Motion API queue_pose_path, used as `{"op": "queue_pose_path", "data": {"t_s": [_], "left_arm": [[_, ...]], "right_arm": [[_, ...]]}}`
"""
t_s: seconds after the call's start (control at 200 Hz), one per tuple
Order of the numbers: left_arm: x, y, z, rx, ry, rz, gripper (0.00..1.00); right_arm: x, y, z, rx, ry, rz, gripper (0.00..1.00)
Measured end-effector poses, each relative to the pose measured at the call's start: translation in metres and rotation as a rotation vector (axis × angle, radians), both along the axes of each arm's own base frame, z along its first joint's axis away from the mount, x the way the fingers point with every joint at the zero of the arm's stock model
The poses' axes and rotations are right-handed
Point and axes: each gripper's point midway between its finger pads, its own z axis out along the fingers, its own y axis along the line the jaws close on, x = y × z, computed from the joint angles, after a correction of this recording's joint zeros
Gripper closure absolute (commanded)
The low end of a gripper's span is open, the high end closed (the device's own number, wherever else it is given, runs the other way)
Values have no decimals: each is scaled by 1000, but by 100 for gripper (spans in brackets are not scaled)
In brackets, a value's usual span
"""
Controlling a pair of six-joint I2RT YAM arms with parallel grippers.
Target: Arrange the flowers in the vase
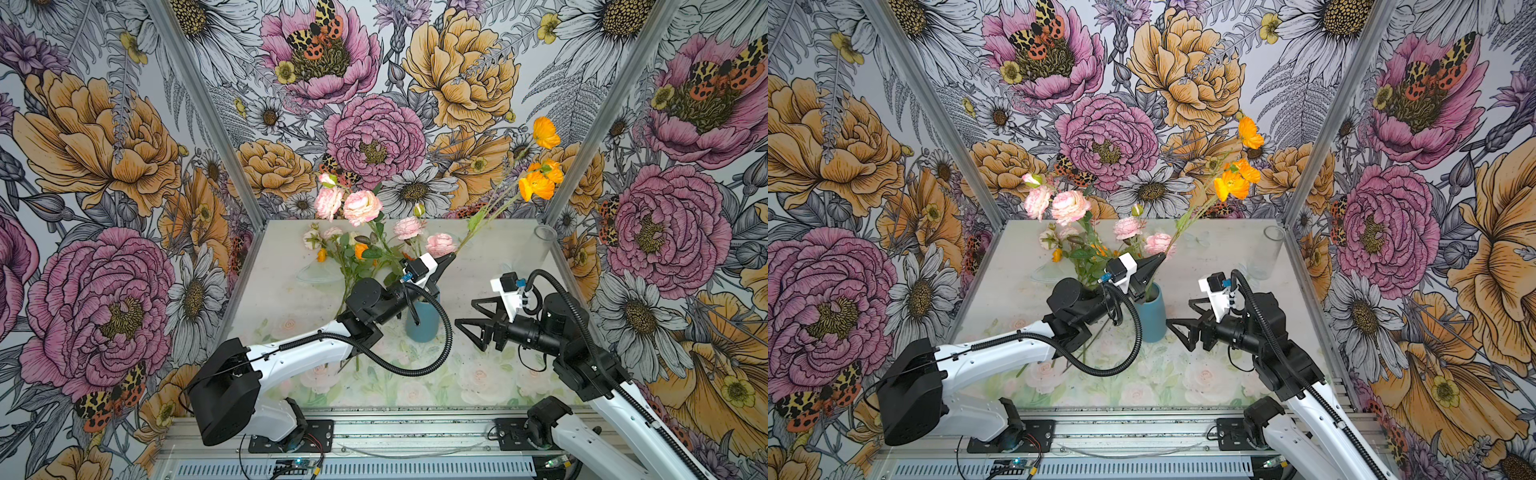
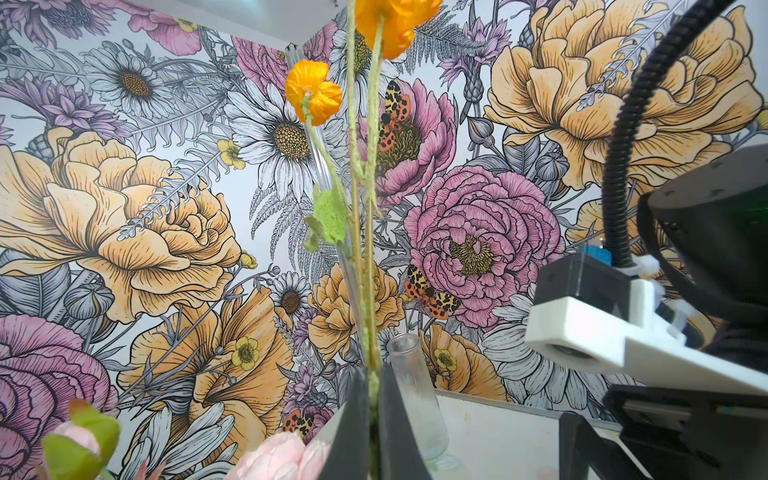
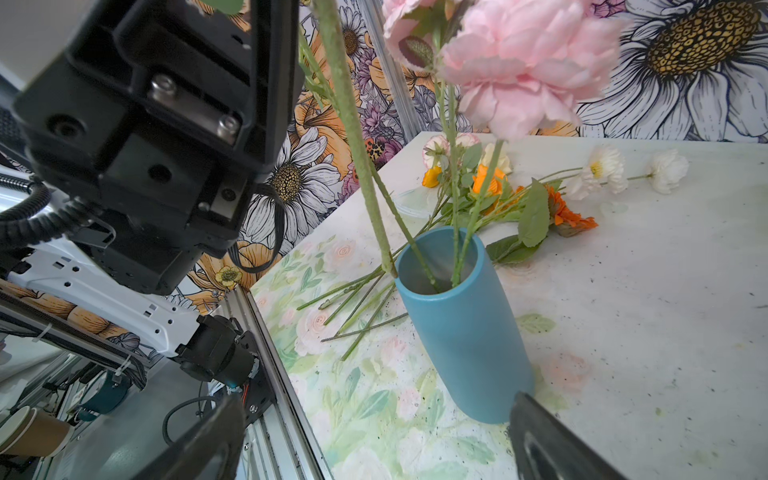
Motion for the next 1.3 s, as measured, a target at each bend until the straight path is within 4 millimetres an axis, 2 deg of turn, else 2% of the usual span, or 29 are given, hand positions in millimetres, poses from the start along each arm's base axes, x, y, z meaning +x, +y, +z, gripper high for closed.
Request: {"op": "queue_pose_path", "data": {"t_s": [0.265, 0.43, 0.5, 0.631, 0.926, 1.126, 1.301], "left_arm": [[3, 0, 2, 3, 3, 16, 100], [8, 4, 31, -31, -20, 27, 100], [7, 4, 36, -43, -25, 26, 100], [10, 2, 25, -35, -14, 25, 100], [22, -16, -34, 58, 46, 14, 100], [22, -17, -33, 54, 42, 11, 100], [17, -12, -24, 43, 33, 8, 100]], "right_arm": [[1, 0, -5, -5, 8, -2, 0], [1, 0, -6, -5, 9, -2, 1], [2, 1, -6, -2, 3, -3, 1], [3, 1, -5, 1, -3, -2, 1], [4, 2, -6, 1, -4, -2, 0], [14, 2, -9, -8, -3, -26, 1], [30, 2, -1, -3, -36, -71, 1]]}}
